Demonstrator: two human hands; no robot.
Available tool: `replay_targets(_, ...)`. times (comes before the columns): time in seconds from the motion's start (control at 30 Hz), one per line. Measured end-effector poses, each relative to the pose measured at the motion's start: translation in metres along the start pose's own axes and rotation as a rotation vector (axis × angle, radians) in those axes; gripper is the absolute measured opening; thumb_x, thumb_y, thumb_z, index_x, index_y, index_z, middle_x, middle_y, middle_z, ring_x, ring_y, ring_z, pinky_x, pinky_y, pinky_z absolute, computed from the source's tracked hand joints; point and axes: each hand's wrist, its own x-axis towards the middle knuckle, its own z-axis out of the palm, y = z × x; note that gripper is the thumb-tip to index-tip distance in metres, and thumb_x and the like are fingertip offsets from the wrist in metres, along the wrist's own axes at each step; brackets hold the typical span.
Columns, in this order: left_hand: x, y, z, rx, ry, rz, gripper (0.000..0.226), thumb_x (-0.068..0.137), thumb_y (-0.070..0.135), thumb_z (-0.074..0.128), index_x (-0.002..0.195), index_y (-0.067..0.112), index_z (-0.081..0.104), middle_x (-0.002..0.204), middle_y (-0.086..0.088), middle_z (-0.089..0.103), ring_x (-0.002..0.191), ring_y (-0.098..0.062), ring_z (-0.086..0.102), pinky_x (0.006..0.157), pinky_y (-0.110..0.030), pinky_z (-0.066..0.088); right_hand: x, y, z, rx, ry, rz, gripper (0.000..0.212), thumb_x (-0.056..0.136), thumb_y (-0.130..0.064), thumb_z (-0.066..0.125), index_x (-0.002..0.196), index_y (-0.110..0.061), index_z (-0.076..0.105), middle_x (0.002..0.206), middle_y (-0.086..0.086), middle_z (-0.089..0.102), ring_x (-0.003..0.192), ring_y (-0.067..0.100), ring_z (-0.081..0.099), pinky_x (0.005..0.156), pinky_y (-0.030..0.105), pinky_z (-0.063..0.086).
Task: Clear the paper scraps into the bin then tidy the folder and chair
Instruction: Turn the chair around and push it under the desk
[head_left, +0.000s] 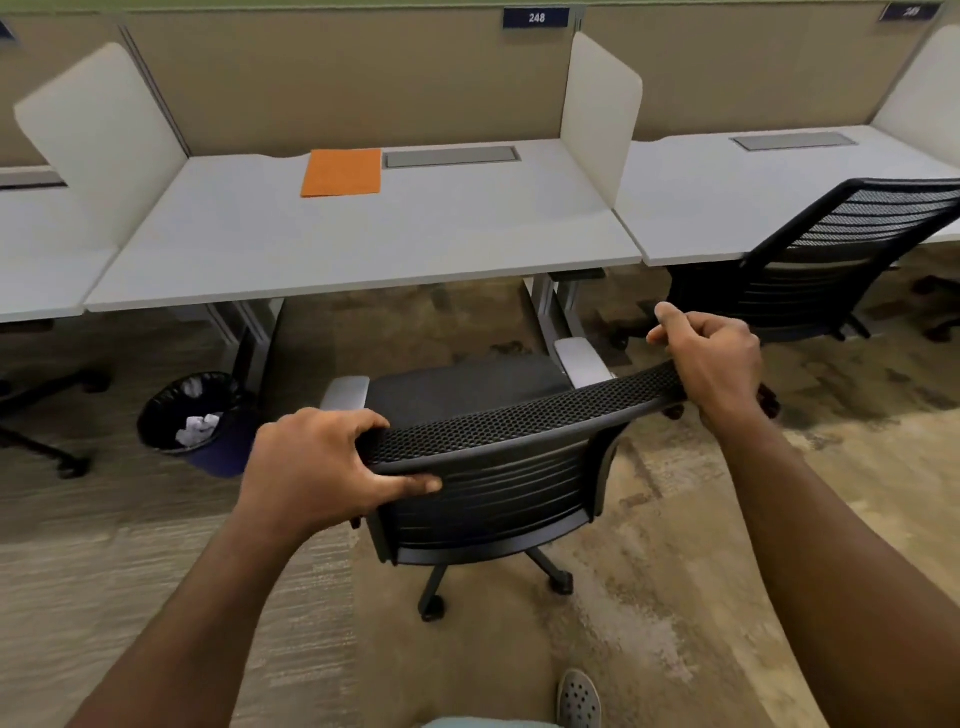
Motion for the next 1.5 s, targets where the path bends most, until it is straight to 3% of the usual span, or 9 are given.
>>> replay_targets(0.1,-0.001,-0.029,-0.003,0.037,0.162,0.006,0.084,0.071,0.092,0.031,0.096,0.024,0.074,0.082,0.005,0.075,0.073,-0.016,0.069,0.057,-0.026,0.044,-0.010,-0.019,0.016,-0.139,-0.093,-0.181,0.056,0.084,-0.070,0.039,0.079,-0.025,0.073,0.067,-0.007,0.064,0.071,0.013,0.058,0.066,0.033,0.042)
replay_targets(0.23,0.011,-0.069,-0.006,0.009,0.260,-0.005,0.079,0.085,0.079,0.023,0.108,0.019,0.069,0.106,-0.003,0.073,0.096,-0.024,0.068,0.069,-0.034,0.049,-0.012,-0.046,0.045,-0.382,-0.211,-0.440,0.068,0.087,-0.074,0.026,0.100,-0.027,0.073,0.103,0.001,0.072,0.099,0.025,0.061,0.088,0.042,0.046)
replay_targets(0.37,0.030,-0.109,-0.008,0.007,0.323,-0.035,0.072,0.088,0.073,0.030,0.113,0.017,0.068,0.118,-0.005,0.070,0.108,-0.026,0.064,0.079,-0.037,0.049,-0.003,-0.066,0.079,-0.606,-0.406,-0.392,0.093,0.077,-0.085,0.003,0.075,-0.023,0.073,0.076,0.007,0.067,0.065,0.022,0.050,0.061,0.034,0.039)
replay_targets(0.57,0.062,-0.168,-0.008,0.114,0.440,-0.204,0.063,0.091,0.067,0.030,0.089,0.017,0.069,0.080,-0.003,0.070,0.074,-0.024,0.062,0.059,-0.028,0.032,0.008,-0.102,0.135,-0.616,-0.396,-0.399,0.097,0.071,-0.089,0.002,0.059,-0.018,0.066,0.064,0.004,0.059,0.058,0.019,0.050,0.053,0.031,0.038)
replay_targets(0.73,0.096,-0.206,-0.003,0.103,0.452,-0.321,0.057,0.093,0.059,0.031,0.075,0.016,0.063,0.076,-0.004,0.065,0.070,-0.025,0.058,0.059,-0.031,0.032,0.025,-0.127,0.175,-0.597,-0.391,-0.367,0.095,0.071,-0.091,0.007,0.056,-0.016,0.063,0.061,0.005,0.061,0.058,0.023,0.056,0.055,0.034,0.045)
replay_targets(0.8,0.111,-0.223,-0.001,0.089,0.390,-0.336,0.058,0.093,0.059,0.033,0.097,0.014,0.069,0.109,-0.011,0.068,0.104,-0.033,0.060,0.080,-0.040,0.046,0.036,-0.135,0.191,-0.613,-0.425,-0.366,0.098,0.069,-0.092,0.004,0.066,-0.016,0.066,0.068,0.005,0.064,0.066,0.024,0.059,0.062,0.037,0.050)
replay_targets(0.93,0.143,-0.255,0.004,0.118,0.228,-0.385,0.072,0.089,0.068,0.026,0.133,0.018,0.054,0.152,-0.012,0.039,0.140,-0.032,0.032,0.112,-0.048,0.024,0.064,-0.152,0.223,-0.654,-0.482,-0.362,0.099,0.070,-0.090,0.003,0.092,-0.020,0.069,0.085,0.006,0.064,0.081,0.028,0.057,0.068,0.039,0.046)
replay_targets(1.33,0.238,-0.321,0.016,0.137,0.119,-0.578,0.079,0.084,0.072,0.018,0.143,0.025,0.040,0.161,-0.007,0.020,0.147,-0.030,0.016,0.118,-0.050,0.015,0.144,-0.189,0.310,-0.585,-0.456,-0.375,0.091,0.072,-0.088,0.004,0.073,-0.022,0.066,0.070,-0.002,0.059,0.064,0.019,0.049,0.057,0.033,0.034)
replay_targets(1.5,0.264,-0.341,0.027,0.090,0.187,-0.663,0.076,0.086,0.068,0.020,0.146,0.023,0.037,0.162,-0.007,0.016,0.148,-0.030,0.011,0.117,-0.051,0.013,0.169,-0.198,0.345,-0.490,-0.381,-0.350,0.083,0.076,-0.084,0.015,0.118,-0.030,0.063,0.117,0.003,0.067,0.106,0.029,0.058,0.078,0.041,0.043)
